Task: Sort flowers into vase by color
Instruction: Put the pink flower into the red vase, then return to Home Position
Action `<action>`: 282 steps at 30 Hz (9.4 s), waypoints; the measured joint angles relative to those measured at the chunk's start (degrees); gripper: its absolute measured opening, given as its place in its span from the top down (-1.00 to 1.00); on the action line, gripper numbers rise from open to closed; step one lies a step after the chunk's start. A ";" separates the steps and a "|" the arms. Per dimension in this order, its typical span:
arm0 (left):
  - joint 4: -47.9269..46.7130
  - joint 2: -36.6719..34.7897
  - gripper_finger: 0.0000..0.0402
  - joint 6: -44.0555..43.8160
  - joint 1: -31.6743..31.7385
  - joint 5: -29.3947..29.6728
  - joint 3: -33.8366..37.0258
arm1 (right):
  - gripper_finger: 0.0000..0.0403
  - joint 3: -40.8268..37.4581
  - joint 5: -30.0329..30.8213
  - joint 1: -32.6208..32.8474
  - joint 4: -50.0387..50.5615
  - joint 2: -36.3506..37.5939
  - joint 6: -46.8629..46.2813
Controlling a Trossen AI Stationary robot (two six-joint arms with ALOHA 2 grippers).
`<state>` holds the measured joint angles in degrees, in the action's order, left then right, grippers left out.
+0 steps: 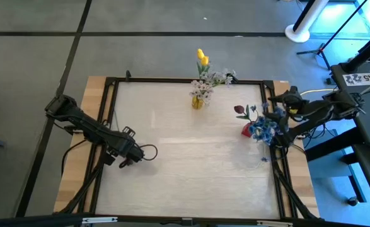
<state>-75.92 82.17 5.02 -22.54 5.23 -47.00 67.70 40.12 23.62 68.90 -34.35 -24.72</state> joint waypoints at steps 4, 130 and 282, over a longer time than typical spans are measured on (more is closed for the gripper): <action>6.36 0.00 0.32 7.85 0.93 -0.04 2.41 | -0.69 0.00 0.92 -0.02 -2.47 -0.06 2.73; 86.88 -18.75 0.33 -6.02 -4.21 34.73 2.97 | 0.99 -11.34 -28.02 -50.29 -39.65 6.17 8.22; 88.84 -30.95 0.33 -11.86 33.12 -28.89 13.07 | 0.07 -46.75 17.37 -50.27 -54.53 23.43 4.32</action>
<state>12.92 51.22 -6.83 10.58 -23.66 -33.93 20.95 57.49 -26.65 14.37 -10.92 -20.40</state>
